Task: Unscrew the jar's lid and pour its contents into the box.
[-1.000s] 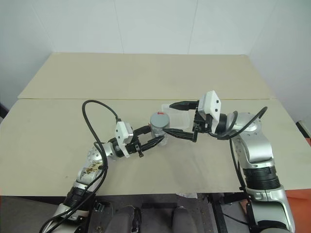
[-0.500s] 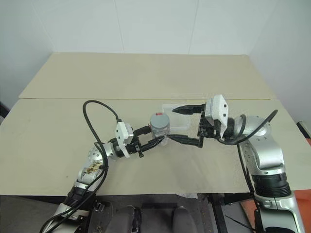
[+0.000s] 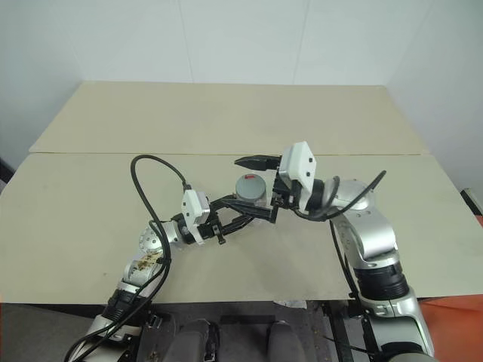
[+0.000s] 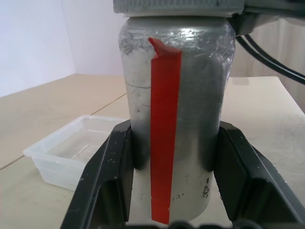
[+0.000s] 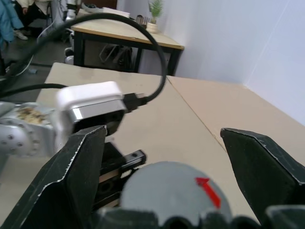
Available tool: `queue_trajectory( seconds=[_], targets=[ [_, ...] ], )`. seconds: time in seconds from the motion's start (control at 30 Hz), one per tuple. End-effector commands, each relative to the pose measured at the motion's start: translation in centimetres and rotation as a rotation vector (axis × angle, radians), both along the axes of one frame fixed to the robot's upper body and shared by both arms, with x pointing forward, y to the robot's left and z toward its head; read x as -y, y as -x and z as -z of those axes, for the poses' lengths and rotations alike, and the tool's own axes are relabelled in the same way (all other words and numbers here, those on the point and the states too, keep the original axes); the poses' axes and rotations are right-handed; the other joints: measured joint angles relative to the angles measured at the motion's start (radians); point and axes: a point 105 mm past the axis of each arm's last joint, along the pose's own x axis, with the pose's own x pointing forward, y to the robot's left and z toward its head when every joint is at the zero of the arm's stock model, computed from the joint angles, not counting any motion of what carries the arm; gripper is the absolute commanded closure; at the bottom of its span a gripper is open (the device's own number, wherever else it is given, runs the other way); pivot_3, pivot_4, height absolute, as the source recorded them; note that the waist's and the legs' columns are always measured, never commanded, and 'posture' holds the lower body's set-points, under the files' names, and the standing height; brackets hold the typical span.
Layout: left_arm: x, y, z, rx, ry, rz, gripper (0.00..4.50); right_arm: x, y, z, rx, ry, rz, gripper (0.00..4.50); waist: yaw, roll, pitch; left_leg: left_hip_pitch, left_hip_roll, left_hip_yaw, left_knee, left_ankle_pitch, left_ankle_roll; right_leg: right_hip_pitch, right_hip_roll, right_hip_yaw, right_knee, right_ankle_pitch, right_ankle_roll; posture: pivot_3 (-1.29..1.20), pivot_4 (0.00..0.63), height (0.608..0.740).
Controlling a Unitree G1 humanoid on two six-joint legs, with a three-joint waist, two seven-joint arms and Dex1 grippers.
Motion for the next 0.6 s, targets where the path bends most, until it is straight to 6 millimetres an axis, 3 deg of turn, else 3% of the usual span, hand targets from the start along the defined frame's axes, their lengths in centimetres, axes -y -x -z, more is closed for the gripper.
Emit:
queue_trajectory(
  seconds=[0.03,0.6],
  targets=[
    [0.3,0.4,-1.0,0.052,0.011,0.010,2.47,0.1,-0.3,-1.2,0.054,-0.013,0.015,0.05,0.001,0.000,0.000,0.000,0.000,0.000,0.000,0.000,0.000,0.000,0.000,0.000,0.000,0.000,0.000,0.00,0.150,0.740],
    [0.2,0.2,-1.0,0.045,0.019,0.012,2.47,3.1,0.1,-0.8,0.048,-0.002,0.073,0.05,0.002,0.000,0.000,0.000,0.000,0.000,0.000,0.000,0.000,0.000,0.000,0.000,0.000,0.000,0.000,0.00,0.150,0.740]
  ],
)
